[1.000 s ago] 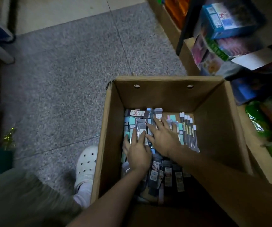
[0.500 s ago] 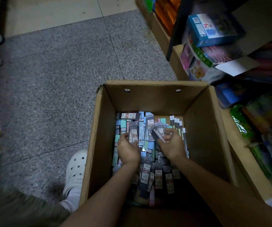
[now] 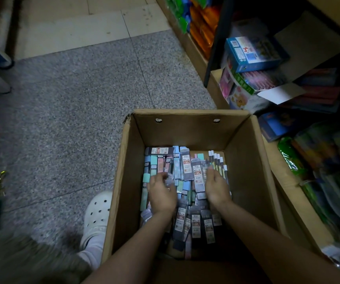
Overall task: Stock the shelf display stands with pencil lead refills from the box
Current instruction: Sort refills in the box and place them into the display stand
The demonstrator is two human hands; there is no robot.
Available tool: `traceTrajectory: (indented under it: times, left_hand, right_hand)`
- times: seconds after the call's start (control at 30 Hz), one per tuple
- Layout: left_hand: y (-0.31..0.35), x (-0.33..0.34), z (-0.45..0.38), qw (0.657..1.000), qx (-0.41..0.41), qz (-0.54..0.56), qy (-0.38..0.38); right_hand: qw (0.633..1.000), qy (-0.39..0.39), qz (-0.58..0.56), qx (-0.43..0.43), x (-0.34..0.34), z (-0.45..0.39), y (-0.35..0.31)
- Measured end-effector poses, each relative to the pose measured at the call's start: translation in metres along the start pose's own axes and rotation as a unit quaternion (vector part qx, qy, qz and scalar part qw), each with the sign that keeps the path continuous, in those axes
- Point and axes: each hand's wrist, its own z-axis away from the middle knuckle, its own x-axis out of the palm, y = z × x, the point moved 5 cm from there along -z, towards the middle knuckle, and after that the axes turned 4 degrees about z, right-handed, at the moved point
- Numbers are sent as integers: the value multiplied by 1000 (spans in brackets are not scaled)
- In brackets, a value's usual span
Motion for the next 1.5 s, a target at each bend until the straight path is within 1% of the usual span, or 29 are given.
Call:
traceTrajectory:
  times: [0.17, 0.27, 0.37, 0.5, 0.63, 0.73, 0.83, 0.93, 1.0, 1.07, 1.1, 1.17, 1.2, 1.23, 1.3, 1.37, 1.43, 1.5]
  left_hand:
    - [17, 21, -34, 999, 9, -23, -25]
    - [16, 33, -46, 998, -7, -50, -24]
    - [17, 35, -53, 999, -17, -51, -8]
    - [11, 29, -52, 999, -14, -42, -18]
    - [-4, 23, -41, 997, -53, -32, -43]
    - [-5, 25, -36, 996, -68, -16, -59]
    - [-1, 26, -39, 997, -54, -1, -51]
    - [6, 26, -45, 998, -28, -23, -41]
    - [9, 27, -49, 998, -19, -29, -44]
    - [10, 27, -49, 999, -14, -30, -40]
    - [9, 27, -49, 999, -12, -32, -39]
    - [5, 26, -45, 998, -7, -35, -43]
    - [3, 25, -42, 998, -4, -39, -45]
    - [2, 24, -40, 998, -2, -43, -48]
    - [0, 24, -34, 997, -6, -49, -55]
    - [-2, 25, -28, 996, -23, -45, -67]
    - [-5, 25, -22, 995, -49, -27, -79]
    - [-7, 23, -18, 992, -78, 10, -95]
  right_hand:
    - [1000, 14, 18, 10, 0, -13, -3]
    - [999, 11, 29, -21, 6, -17, -2]
    - [999, 13, 15, -37, 12, -23, -2]
    - [999, 13, 5, -34, 16, -33, 0]
    - [1000, 4, -5, -22, 18, -34, 3]
    - [1000, 9, 1, -25, 18, -33, 2]
    - [998, 20, 32, -46, 17, -33, -4]
    - [994, 31, 54, -87, 17, -31, -14]
    - [988, 24, 81, -132, 18, -30, -20]
    - [977, -7, 128, -173, 23, -28, -23]
    - [968, -24, 169, -185, 26, -27, -23]
    - [940, -31, 282, -192, 29, -20, -19]
    - [927, -24, 322, -192, 28, -16, -17]
    - [923, -14, 336, -188, 25, -11, -15]
    - [933, 1, 319, -166, 18, -4, -11]
    - [951, -2, 274, -146, 12, 2, -8]
    - [971, -7, 200, -132, 4, 6, -8]
    - [991, -3, 99, -89, -7, 9, -8]
